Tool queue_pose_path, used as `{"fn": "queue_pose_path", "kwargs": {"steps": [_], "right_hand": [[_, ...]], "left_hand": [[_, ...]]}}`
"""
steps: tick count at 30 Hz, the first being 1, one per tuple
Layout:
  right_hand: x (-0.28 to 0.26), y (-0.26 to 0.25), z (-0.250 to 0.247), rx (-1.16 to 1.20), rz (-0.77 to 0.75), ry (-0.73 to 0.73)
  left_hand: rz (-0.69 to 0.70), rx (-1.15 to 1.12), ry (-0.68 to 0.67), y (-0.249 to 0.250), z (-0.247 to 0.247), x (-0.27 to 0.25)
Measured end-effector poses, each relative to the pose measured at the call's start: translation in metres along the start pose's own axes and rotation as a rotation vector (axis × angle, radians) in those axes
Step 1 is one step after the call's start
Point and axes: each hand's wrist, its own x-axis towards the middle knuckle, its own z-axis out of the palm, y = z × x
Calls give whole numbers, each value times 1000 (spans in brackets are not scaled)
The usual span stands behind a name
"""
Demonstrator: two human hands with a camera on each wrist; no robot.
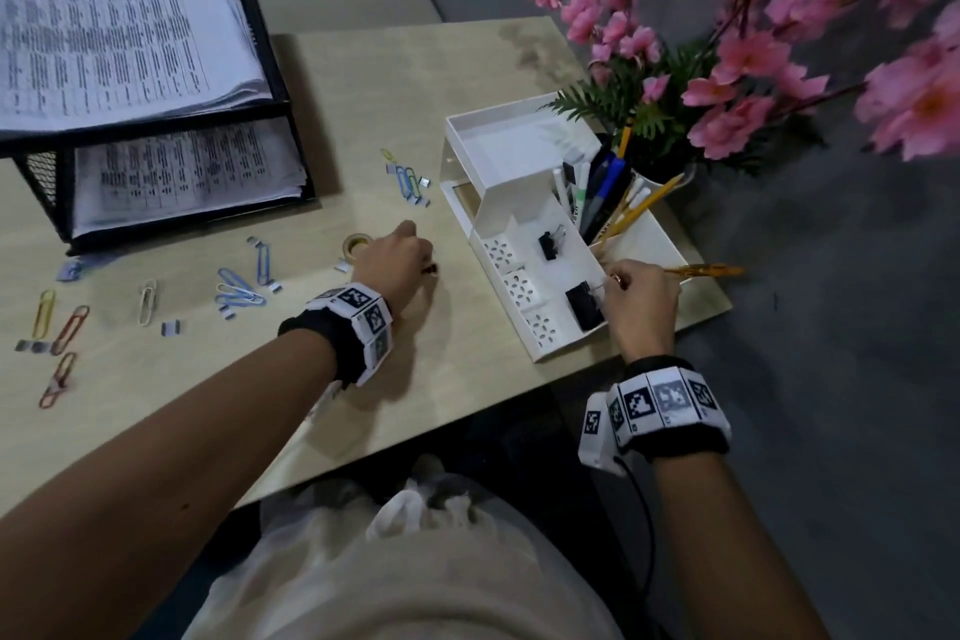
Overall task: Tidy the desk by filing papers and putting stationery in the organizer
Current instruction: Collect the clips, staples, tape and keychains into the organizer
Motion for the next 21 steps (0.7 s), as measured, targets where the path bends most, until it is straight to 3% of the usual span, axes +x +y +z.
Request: {"fn": "queue_pose_path", "kwargs": {"steps": [5,10,16,21], "right_hand": [[-2,8,-6,-20,3,13],[-5,9,-10,-5,-8,65],[-10,7,-9,7,-32,44],[-11,-27,3,169,-165,17]], "left_hand": [[116,-143,204,53,-11,6],[273,-267,121,106,-15,35],[269,-107,-82,116,1,54],[115,-459,75,72,-10,31]]}}
